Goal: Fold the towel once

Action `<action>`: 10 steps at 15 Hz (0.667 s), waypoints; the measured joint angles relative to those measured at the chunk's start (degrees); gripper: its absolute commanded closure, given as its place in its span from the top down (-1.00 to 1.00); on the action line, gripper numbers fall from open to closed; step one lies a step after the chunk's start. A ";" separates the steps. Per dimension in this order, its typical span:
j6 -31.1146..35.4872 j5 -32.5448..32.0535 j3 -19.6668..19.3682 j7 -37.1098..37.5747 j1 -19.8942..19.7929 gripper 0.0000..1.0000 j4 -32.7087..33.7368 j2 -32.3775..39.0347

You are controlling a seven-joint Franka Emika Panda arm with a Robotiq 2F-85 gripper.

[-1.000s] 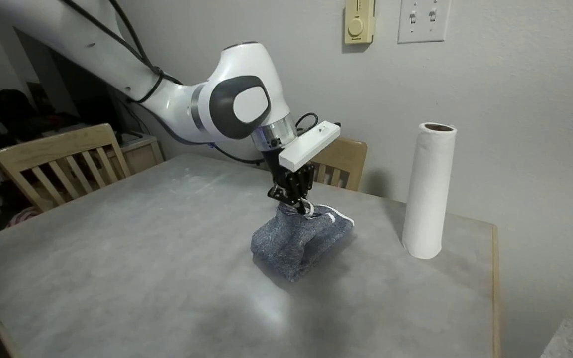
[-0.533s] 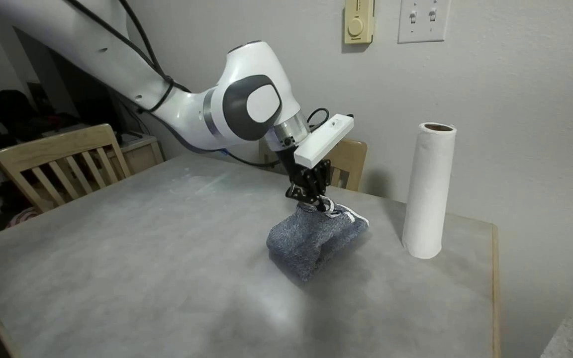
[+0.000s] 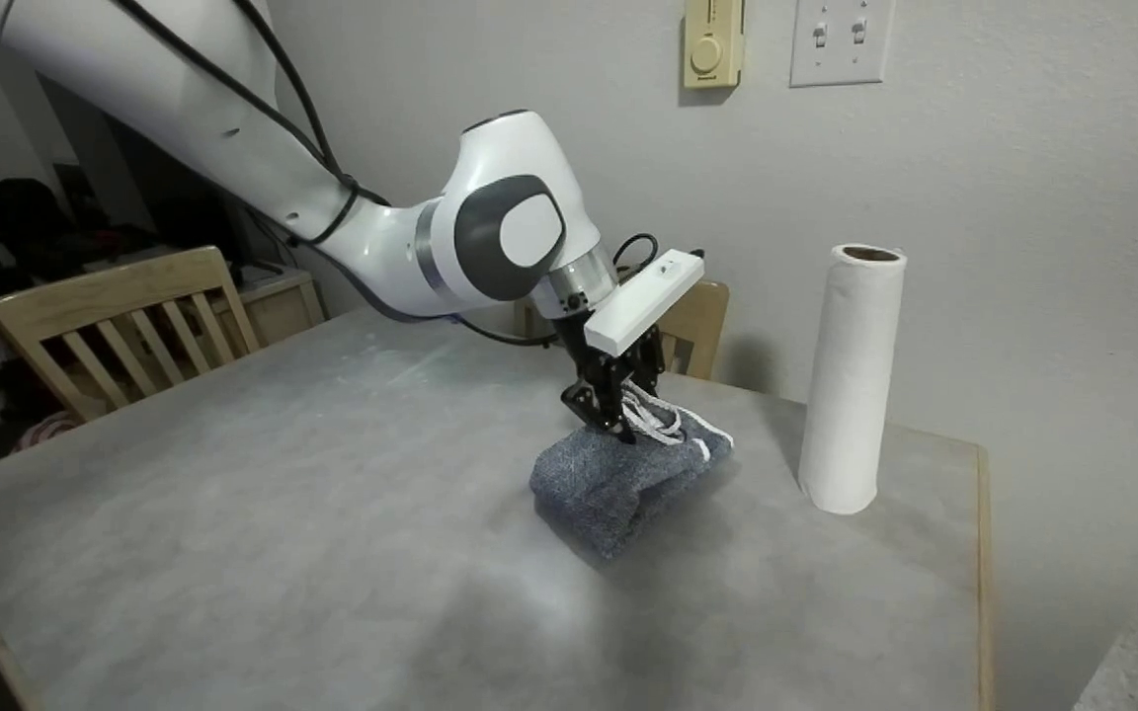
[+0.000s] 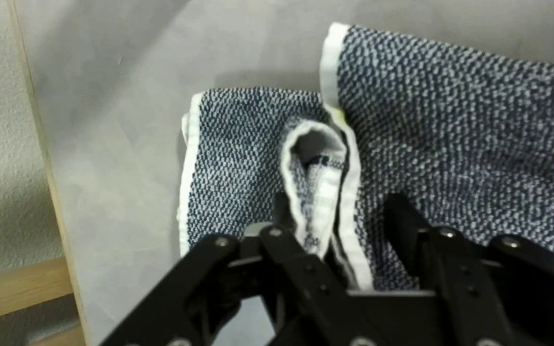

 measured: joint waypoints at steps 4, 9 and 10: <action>0.10 -1.26 -0.98 1.87 0.94 1.00 1.11 -0.20; 0.83 -9.78 -6.16 9.56 5.57 1.00 1.81 -3.49; 0.38 -12.05 -7.74 12.31 6.96 1.00 1.65 -4.60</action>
